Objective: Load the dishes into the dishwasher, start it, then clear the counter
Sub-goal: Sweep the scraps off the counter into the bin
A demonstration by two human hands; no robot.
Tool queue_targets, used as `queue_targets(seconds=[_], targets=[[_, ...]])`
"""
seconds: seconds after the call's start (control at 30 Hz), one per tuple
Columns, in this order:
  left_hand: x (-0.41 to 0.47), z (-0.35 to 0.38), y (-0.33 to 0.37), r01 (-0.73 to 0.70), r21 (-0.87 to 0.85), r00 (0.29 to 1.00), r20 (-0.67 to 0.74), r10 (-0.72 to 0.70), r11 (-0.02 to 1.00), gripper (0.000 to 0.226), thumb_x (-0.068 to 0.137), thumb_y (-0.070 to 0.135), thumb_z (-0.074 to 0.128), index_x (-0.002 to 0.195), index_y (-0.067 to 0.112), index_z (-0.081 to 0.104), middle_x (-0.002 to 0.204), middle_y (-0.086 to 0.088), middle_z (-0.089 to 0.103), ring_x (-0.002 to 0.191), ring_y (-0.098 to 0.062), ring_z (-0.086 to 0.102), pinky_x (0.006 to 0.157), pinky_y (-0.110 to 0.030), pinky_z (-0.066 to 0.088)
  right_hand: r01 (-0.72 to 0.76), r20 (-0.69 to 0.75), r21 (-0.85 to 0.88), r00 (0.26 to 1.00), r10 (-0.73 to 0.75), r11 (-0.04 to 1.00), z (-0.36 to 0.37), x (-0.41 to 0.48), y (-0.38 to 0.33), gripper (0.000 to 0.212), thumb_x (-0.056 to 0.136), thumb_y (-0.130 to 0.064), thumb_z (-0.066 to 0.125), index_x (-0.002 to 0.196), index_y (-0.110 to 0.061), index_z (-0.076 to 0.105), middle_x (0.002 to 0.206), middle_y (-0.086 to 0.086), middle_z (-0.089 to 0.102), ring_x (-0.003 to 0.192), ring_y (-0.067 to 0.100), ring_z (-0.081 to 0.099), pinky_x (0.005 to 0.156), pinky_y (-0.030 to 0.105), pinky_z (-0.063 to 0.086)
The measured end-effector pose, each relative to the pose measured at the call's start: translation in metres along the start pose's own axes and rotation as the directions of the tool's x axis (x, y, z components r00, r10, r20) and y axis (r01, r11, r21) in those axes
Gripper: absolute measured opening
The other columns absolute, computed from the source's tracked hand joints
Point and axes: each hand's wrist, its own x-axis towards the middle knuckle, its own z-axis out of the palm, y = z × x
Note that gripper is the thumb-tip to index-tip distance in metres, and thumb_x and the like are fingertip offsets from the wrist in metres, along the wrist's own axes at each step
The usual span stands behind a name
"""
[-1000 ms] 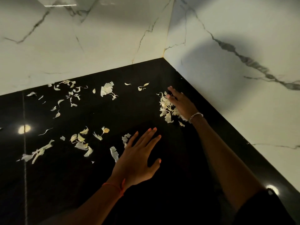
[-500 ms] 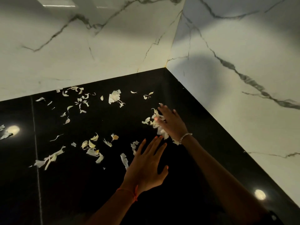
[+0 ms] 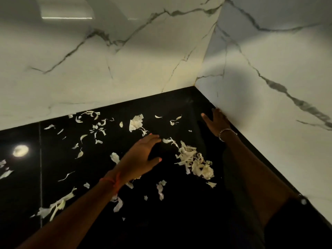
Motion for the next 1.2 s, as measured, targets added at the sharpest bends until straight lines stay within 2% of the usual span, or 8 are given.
queue_targets(seconds=[0.2, 0.37, 0.6, 0.8, 0.9, 1.0, 1.07, 1.2], targets=[[0.002, 0.017, -0.017, -0.039, 0.193, 0.997, -0.056, 0.051, 0.98, 0.072, 0.085, 0.056, 0.039, 0.144, 0.02, 0.02, 0.154, 0.005, 0.015, 0.139, -0.003, 0.003, 0.109, -0.02, -0.002, 0.273, 0.059, -0.064, 0.961, -0.27, 0.96, 0.023, -0.04, -0.031, 0.075, 0.091, -0.061, 0.024, 0.147, -0.014, 0.01, 0.156, 0.006, 0.006, 0.144, 0.018, 0.002, 0.115, 0.033, 0.002], [0.001, 0.016, -0.018, -0.026, 0.103, 0.995, -0.091, 0.035, 0.994, 0.078, 0.077, 0.065, 0.033, 0.143, 0.025, 0.025, 0.153, 0.011, 0.017, 0.135, 0.004, 0.003, 0.108, -0.019, 0.0, 0.422, 0.198, 0.393, 0.828, -0.524, 0.817, 0.026, -0.074, -0.05, 0.058, 0.093, -0.042, 0.041, 0.145, -0.029, 0.018, 0.154, -0.006, 0.015, 0.14, 0.009, 0.009, 0.113, 0.035, 0.017], [-0.004, 0.012, -0.014, 0.01, -0.021, 0.991, -0.136, -0.013, 1.0, 0.069, 0.083, 0.043, 0.06, 0.141, 0.024, 0.029, 0.151, 0.011, 0.02, 0.135, -0.009, 0.028, 0.111, -0.032, 0.03, 0.502, 0.14, 0.027, 0.854, -0.501, 0.864, 0.048, -0.026, -0.093, 0.057, 0.097, -0.044, 0.032, 0.146, -0.018, 0.019, 0.155, 0.001, 0.014, 0.144, 0.015, 0.009, 0.116, 0.035, 0.006], [-0.005, 0.012, -0.008, 0.023, -0.145, 0.978, -0.2, -0.052, 0.989, 0.08, 0.082, 0.036, 0.064, 0.144, 0.021, 0.016, 0.151, 0.002, 0.022, 0.13, -0.016, 0.038, 0.108, -0.029, 0.029, 0.607, 0.312, 0.216, 0.699, -0.643, 0.765, 0.05, -0.074, -0.088, 0.039, 0.101, -0.021, 0.029, 0.139, -0.016, 0.036, 0.151, 0.001, 0.026, 0.141, 0.009, 0.016, 0.114, 0.024, 0.004], [-0.005, 0.012, -0.009, 0.01, -0.167, 0.975, -0.218, -0.046, 0.986, 0.077, 0.084, 0.037, 0.062, 0.145, 0.018, 0.018, 0.151, 0.0, 0.027, 0.132, -0.016, 0.036, 0.107, -0.027, 0.027, 0.49, 0.483, 0.36, 0.63, -0.608, 0.794, 0.03, -0.1, -0.065, 0.036, 0.1, -0.029, 0.029, 0.129, -0.023, 0.049, 0.141, 0.007, 0.045, 0.132, 0.023, 0.039, 0.115, 0.041, 0.022], [-0.005, 0.011, -0.01, 0.0, -0.114, 0.979, -0.203, -0.024, 0.994, 0.072, 0.086, 0.036, 0.058, 0.145, 0.018, 0.021, 0.151, -0.001, 0.026, 0.137, -0.015, 0.027, 0.11, -0.028, 0.022, 0.375, 0.318, 0.456, 0.779, -0.541, 0.807, -0.005, -0.12, -0.037, 0.034, 0.093, -0.038, 0.034, 0.12, -0.03, 0.053, 0.134, -0.001, 0.052, 0.119, 0.019, 0.055, 0.104, 0.028, 0.041], [-0.005, 0.011, -0.009, -0.005, -0.07, 0.982, -0.187, -0.008, 0.998, 0.068, 0.088, 0.035, 0.056, 0.145, 0.018, 0.023, 0.152, -0.001, 0.026, 0.139, -0.014, 0.024, 0.113, -0.031, 0.019, 0.286, 0.196, 0.508, 0.88, -0.433, 0.813, -0.02, -0.126, -0.014, 0.03, 0.095, -0.037, 0.037, 0.12, -0.032, 0.052, 0.136, -0.01, 0.047, 0.124, 0.003, 0.046, 0.111, 0.028, 0.032], [-0.005, 0.012, -0.01, -0.019, -0.011, 0.984, -0.176, 0.017, 1.0, 0.06, 0.091, 0.031, 0.052, 0.143, 0.016, 0.026, 0.15, -0.002, 0.029, 0.14, -0.013, 0.021, 0.113, -0.03, 0.014, 0.116, 0.204, 0.311, 0.961, -0.185, 0.943, 0.004, -0.156, -0.007, 0.055, 0.095, -0.048, 0.031, 0.144, -0.024, 0.024, 0.153, -0.001, 0.022, 0.141, 0.017, 0.02, 0.112, 0.029, 0.01]])
